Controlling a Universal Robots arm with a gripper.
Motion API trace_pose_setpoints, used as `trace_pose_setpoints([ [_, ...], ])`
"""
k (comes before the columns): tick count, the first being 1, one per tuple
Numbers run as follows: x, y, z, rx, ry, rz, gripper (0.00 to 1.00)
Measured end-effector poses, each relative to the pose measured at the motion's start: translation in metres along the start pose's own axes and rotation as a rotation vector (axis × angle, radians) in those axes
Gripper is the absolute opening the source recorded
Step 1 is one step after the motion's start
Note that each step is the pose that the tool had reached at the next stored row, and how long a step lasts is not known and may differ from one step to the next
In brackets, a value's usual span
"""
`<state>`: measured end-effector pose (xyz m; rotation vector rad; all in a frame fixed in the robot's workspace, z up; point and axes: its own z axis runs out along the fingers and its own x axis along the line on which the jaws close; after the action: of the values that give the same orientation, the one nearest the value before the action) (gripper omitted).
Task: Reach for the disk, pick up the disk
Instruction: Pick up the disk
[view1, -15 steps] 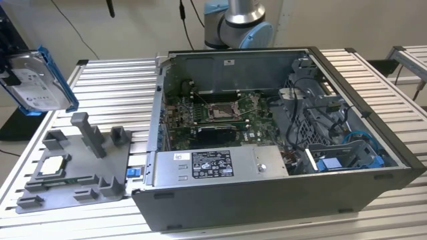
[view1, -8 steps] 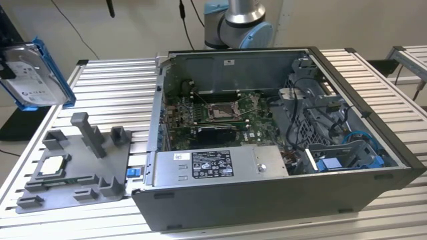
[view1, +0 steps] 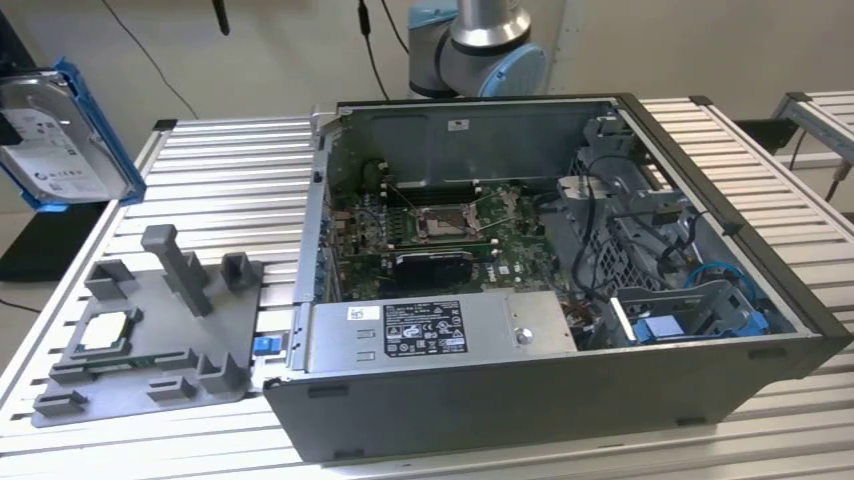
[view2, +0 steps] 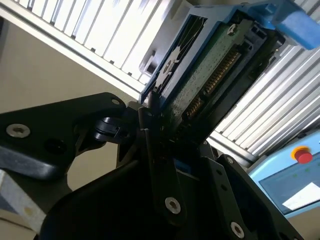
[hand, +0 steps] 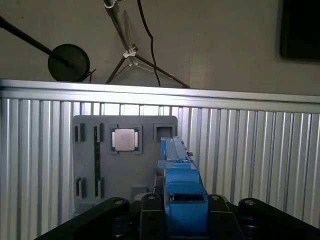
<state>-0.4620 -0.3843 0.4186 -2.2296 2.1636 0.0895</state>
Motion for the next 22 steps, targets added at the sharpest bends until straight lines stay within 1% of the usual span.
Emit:
trace_pose_setpoints([
  [10, -0.0010, 0.0003, -0.0150, 0.0001, -0.0001, 0.000, 0.00],
  [18, -0.0017, 0.0006, -0.0251, 0.0000, 0.0000, 0.000, 0.00],
  [22, -0.0021, 0.0007, -0.0325, -0.0001, 0.0000, 0.000, 0.00],
])
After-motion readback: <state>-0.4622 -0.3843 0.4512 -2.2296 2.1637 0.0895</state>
